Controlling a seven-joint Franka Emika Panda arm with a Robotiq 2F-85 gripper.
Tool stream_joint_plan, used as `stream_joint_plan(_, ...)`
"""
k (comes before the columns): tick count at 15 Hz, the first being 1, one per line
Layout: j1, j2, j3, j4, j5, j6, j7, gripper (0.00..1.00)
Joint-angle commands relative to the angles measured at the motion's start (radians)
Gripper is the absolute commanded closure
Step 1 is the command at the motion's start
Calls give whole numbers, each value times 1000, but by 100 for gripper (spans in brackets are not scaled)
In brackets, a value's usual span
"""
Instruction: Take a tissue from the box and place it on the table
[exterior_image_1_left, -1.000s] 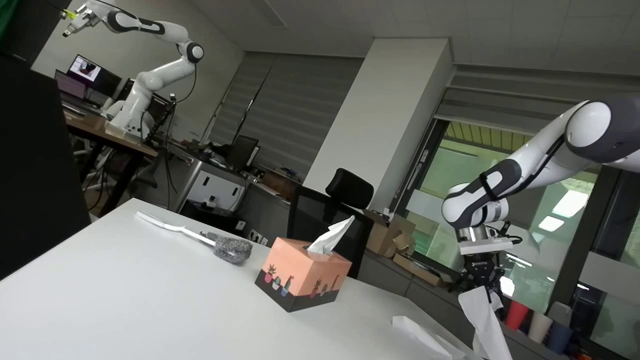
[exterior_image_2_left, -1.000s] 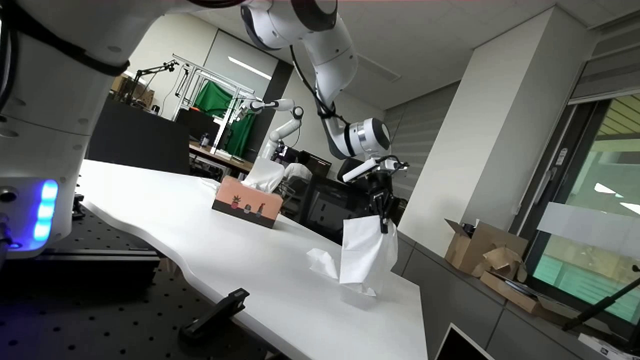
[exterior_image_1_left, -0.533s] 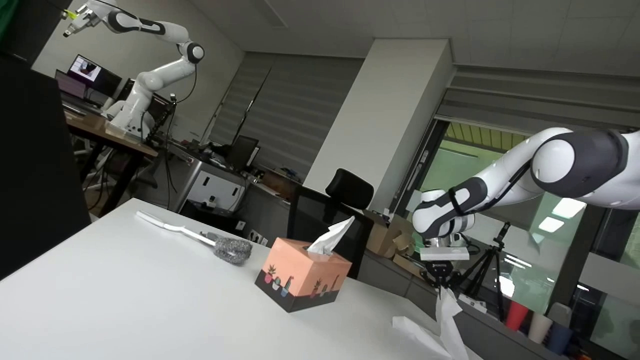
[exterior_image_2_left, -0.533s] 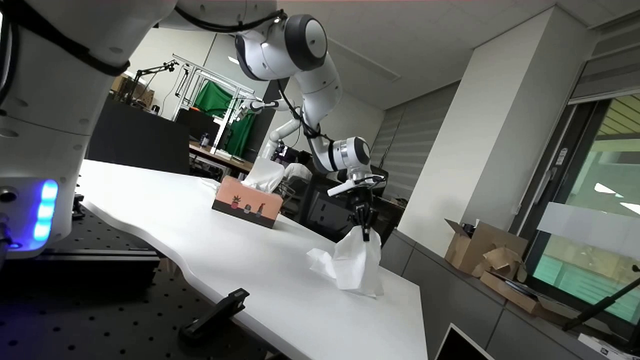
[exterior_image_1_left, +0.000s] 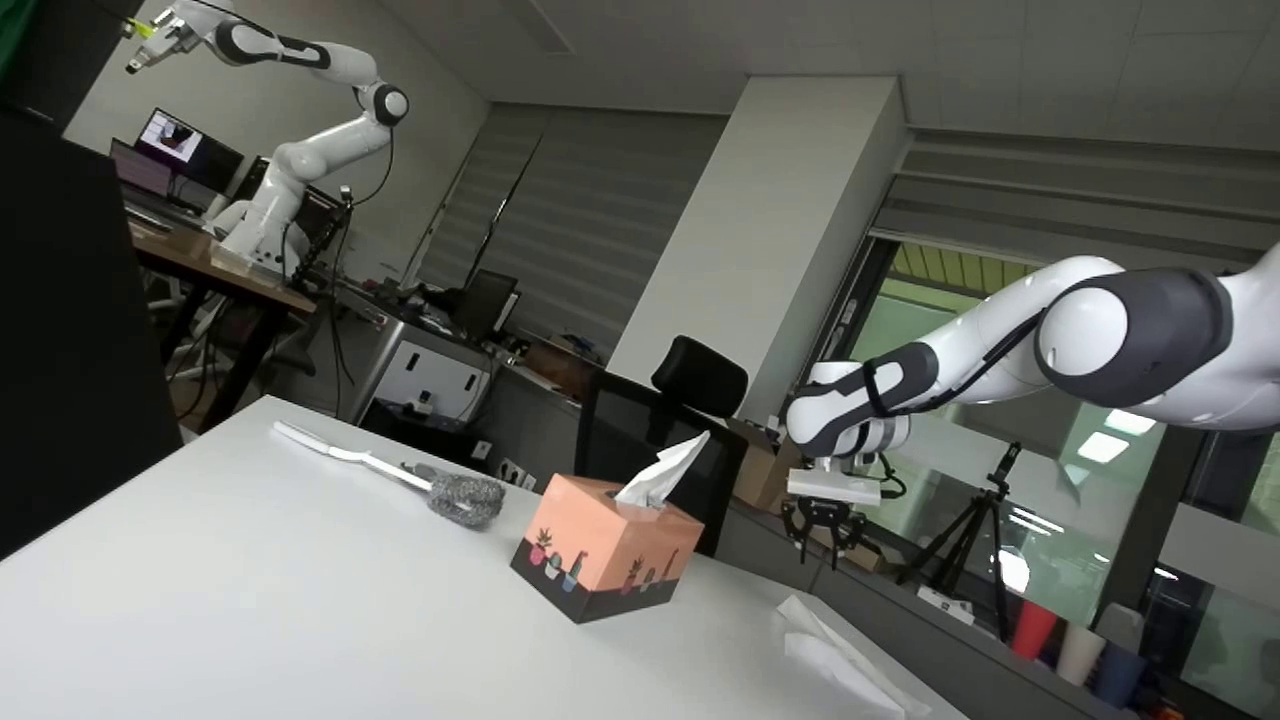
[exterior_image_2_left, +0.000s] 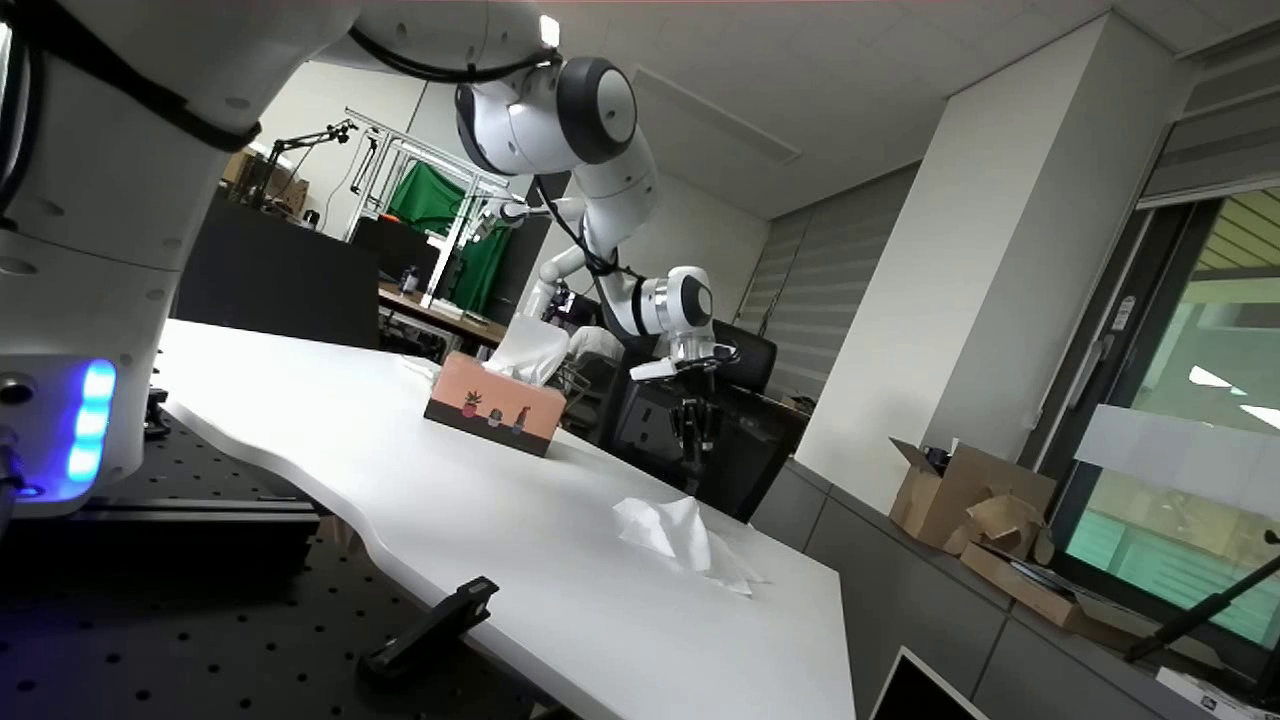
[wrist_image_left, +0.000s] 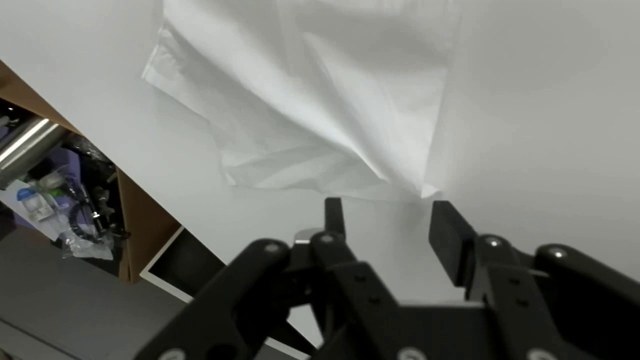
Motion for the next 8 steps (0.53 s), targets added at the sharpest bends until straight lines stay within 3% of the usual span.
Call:
stream_joint_plan(1, 10, -37, 32, 7, 45, 37, 12, 19)
stream_joint_plan(4, 34, -118, 73, -50, 91, 115, -2, 1)
stream_joint_plan(5, 24, -42, 47, 13, 71, 93, -5, 18)
stream_joint_plan(8, 42, -87, 63, 0, 82, 99, -6, 0)
